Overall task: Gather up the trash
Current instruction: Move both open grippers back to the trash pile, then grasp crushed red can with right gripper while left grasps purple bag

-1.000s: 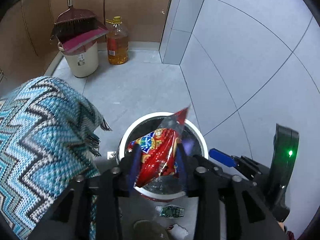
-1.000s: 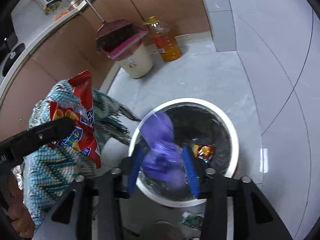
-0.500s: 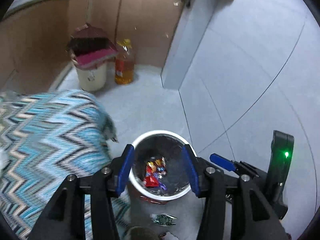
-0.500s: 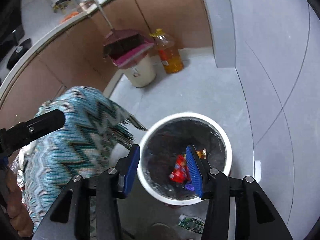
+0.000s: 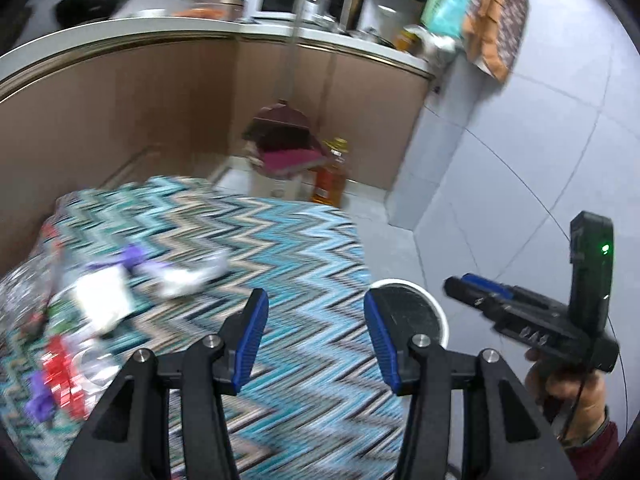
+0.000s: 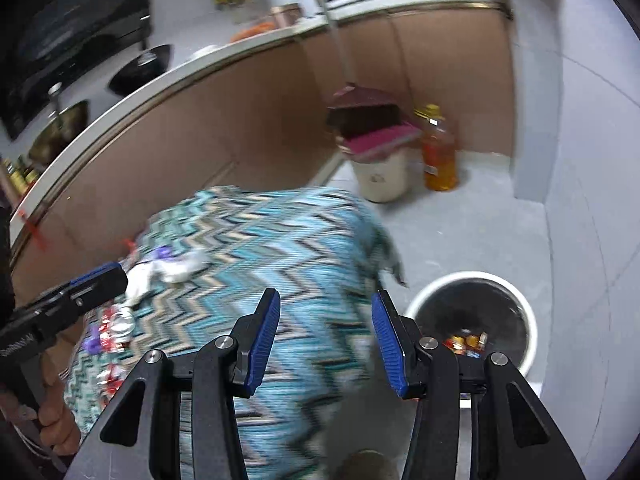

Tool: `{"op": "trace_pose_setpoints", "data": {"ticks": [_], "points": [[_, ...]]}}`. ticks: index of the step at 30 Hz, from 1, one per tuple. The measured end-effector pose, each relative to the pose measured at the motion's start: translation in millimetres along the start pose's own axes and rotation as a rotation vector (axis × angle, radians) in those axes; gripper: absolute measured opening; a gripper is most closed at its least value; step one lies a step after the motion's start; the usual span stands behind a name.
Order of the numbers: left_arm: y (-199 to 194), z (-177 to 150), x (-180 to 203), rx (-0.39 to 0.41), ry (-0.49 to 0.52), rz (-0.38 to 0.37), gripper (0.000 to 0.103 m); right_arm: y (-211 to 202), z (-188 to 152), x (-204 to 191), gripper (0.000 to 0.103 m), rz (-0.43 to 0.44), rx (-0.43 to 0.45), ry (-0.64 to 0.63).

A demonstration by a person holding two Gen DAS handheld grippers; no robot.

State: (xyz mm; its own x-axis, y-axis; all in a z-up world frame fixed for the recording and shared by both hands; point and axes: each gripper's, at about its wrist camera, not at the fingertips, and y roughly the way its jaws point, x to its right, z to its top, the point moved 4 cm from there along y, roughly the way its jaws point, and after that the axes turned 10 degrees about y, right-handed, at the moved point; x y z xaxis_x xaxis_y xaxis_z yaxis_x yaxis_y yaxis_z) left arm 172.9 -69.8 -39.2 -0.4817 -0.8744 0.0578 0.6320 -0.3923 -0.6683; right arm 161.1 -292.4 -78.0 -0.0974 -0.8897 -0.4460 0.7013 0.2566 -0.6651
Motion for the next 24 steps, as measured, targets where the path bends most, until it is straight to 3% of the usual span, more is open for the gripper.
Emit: {"op": "trace_pose_setpoints", "data": {"ticks": [8, 14, 20, 24], "points": [[-74.5, -59.2, -106.9, 0.043, -0.131, 0.118, 0.049, -3.9, -27.1, -99.0, 0.051, 0.089, -0.037, -0.123], [-108.0, -104.0, -173.9, 0.034, -0.212, 0.198, 0.050, 8.3, -56.9, -157.5, 0.056, 0.161, -0.111, -0.182], [-102.8, -147.9, -221.8, -0.039, -0.236, 0.244, 0.054, 39.2, -114.5, -209.1, 0.065, 0.297, -0.292, -0.248], [-83.4, -169.4, -242.2, -0.091, -0.270, 0.244, 0.054, 58.3, -163.7, -235.6, 0.075, 0.337, -0.400, -0.354]]}}
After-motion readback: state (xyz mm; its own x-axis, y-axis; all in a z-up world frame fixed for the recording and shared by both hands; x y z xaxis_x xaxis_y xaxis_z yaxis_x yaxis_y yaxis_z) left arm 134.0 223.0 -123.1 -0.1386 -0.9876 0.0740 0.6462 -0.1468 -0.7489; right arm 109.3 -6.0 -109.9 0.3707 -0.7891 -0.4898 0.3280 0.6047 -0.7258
